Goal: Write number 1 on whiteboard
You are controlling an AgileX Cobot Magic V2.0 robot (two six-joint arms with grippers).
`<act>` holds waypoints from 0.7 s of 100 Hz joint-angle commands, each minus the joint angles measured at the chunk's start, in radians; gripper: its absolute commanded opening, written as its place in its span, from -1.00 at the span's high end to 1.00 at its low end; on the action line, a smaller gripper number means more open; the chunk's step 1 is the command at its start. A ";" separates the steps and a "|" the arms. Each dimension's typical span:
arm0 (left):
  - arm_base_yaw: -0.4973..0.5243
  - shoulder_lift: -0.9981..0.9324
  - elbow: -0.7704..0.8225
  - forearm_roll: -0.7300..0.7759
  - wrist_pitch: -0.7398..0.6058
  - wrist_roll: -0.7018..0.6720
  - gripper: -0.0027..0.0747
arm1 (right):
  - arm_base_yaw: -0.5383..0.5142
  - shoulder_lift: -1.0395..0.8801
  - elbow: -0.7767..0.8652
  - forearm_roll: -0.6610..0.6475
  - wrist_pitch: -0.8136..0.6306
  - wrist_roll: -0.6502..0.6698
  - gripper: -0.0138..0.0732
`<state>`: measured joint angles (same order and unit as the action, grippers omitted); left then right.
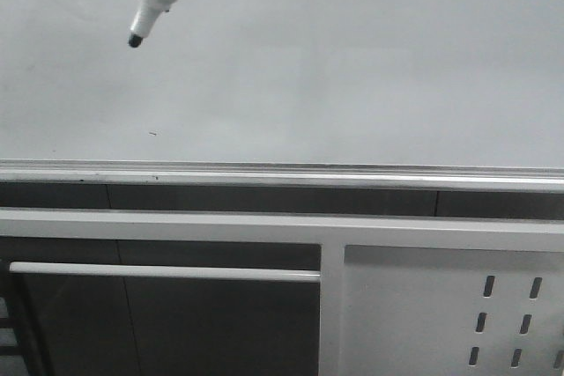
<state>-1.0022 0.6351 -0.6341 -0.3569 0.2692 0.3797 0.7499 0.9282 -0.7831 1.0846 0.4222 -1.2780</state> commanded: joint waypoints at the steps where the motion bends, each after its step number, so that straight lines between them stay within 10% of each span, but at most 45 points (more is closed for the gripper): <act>1: -0.002 -0.091 -0.025 -0.028 -0.074 -0.028 0.24 | -0.001 -0.069 0.013 0.018 -0.062 -0.003 0.84; 21: 0.095 -0.292 0.035 -0.019 -0.068 -0.037 0.59 | -0.001 -0.248 0.171 -0.046 -0.234 -0.003 0.84; 70: 0.595 -0.512 0.127 0.178 0.154 -0.263 0.74 | -0.001 -0.260 0.252 -0.140 -0.383 -0.003 0.84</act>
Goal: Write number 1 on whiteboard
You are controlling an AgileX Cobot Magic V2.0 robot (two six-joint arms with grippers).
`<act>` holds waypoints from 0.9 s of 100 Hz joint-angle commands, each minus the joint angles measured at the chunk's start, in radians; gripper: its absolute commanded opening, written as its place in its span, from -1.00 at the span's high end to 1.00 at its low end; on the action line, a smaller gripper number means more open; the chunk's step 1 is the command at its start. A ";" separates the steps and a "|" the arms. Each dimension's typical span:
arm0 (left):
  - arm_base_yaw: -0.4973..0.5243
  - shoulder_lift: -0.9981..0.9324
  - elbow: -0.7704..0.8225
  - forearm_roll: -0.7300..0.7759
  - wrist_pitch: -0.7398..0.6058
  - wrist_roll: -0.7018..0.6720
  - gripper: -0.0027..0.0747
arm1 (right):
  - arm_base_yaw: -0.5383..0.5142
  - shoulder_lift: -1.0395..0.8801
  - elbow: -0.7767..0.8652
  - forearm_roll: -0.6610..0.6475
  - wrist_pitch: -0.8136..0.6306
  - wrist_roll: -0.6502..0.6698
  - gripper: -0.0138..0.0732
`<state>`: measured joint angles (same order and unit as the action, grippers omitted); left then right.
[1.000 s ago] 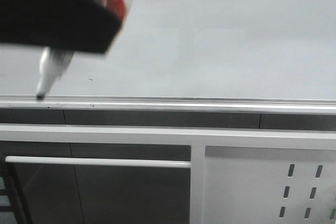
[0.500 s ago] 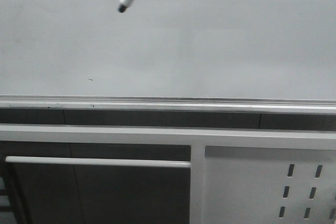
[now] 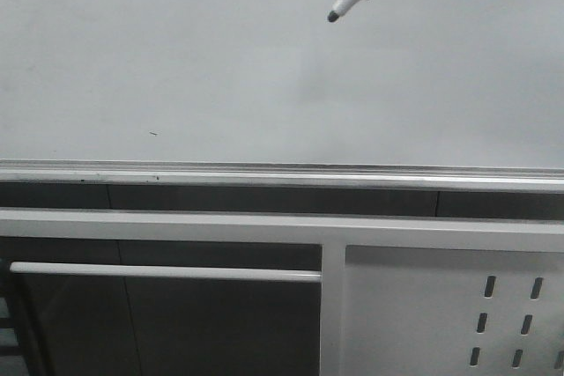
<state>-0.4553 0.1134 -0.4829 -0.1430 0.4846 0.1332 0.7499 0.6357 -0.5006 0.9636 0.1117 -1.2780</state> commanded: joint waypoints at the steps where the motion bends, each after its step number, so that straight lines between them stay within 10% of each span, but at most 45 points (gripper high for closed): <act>1: 0.051 0.010 -0.025 -0.039 -0.061 -0.016 0.76 | -0.001 0.035 -0.031 -0.026 -0.074 -0.003 0.84; 9: 0.073 0.010 -0.025 -0.048 -0.061 -0.014 0.99 | -0.001 0.077 -0.042 -0.064 -0.112 -0.003 0.84; 90: 0.075 0.010 0.024 -0.075 -0.052 -0.011 0.98 | 0.217 0.396 -0.129 -0.300 -0.649 -0.003 0.84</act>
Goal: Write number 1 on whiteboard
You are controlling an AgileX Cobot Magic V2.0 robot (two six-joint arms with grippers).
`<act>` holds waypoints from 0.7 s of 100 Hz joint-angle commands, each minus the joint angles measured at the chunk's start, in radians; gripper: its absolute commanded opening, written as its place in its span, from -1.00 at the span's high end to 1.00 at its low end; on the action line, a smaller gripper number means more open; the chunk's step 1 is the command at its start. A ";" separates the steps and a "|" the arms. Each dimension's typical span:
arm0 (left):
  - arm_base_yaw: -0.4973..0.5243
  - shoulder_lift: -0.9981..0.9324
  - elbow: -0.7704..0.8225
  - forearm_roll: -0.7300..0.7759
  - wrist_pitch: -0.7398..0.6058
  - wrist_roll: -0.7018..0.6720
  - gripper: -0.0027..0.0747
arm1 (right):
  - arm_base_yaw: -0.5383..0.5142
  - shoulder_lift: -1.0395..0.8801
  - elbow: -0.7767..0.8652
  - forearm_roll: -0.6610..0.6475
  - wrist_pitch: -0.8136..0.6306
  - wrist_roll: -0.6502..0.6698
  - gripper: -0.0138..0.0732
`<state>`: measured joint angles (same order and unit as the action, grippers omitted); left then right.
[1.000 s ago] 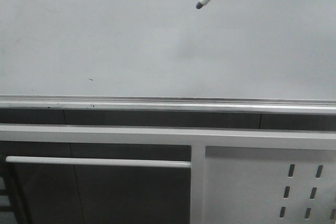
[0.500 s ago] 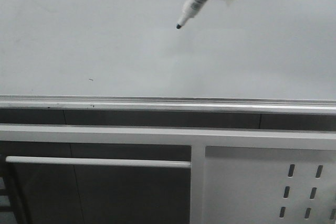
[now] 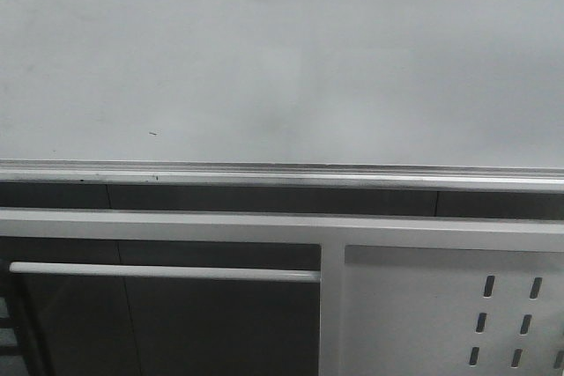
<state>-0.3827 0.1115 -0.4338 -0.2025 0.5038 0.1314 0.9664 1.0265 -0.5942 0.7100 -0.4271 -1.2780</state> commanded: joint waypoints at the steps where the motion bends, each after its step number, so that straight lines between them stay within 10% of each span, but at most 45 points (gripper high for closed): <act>1: 0.003 0.012 -0.025 -0.015 -0.071 -0.010 0.98 | 0.001 0.010 -0.036 -0.046 -0.113 -0.003 0.84; 70: 0.003 0.012 -0.025 -0.015 -0.073 -0.010 0.98 | -0.039 0.106 -0.036 -0.034 -0.295 -0.019 0.84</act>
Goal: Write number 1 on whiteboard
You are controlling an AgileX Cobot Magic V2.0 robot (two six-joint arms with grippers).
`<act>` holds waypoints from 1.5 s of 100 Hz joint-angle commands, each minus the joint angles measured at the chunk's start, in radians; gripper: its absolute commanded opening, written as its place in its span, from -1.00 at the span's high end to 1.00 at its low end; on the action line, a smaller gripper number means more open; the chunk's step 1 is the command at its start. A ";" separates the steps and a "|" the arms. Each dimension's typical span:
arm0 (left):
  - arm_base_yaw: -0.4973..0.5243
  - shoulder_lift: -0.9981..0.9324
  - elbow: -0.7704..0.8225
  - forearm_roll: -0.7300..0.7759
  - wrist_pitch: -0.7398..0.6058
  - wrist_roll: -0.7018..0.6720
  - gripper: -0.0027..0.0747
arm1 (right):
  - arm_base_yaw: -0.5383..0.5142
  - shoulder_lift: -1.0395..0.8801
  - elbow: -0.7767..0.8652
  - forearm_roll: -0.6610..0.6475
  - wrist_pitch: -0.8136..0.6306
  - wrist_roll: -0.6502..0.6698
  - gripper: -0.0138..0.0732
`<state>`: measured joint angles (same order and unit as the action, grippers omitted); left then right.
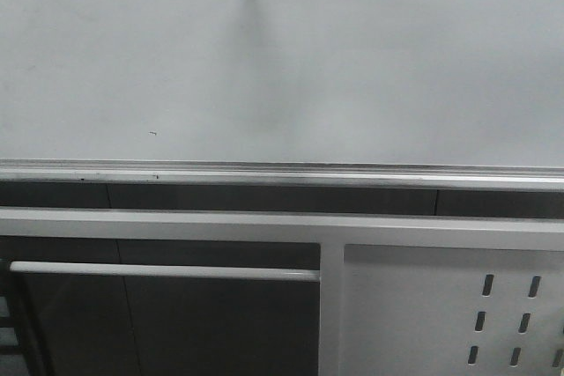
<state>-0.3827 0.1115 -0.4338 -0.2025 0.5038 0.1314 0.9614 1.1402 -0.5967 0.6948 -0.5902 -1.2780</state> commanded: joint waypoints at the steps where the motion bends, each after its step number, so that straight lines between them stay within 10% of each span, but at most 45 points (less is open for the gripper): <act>1: 0.003 0.012 -0.025 -0.015 -0.073 -0.010 0.98 | -0.035 -0.008 -0.033 -0.019 -0.134 -0.019 0.84; 150: 0.003 0.012 -0.025 -0.015 -0.129 -0.010 0.98 | -0.050 -0.005 -0.033 0.131 -0.220 -0.019 0.84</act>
<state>-0.3827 0.1115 -0.4338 -0.2025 0.4559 0.1314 0.9448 1.1437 -0.5967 0.7228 -0.6035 -1.2695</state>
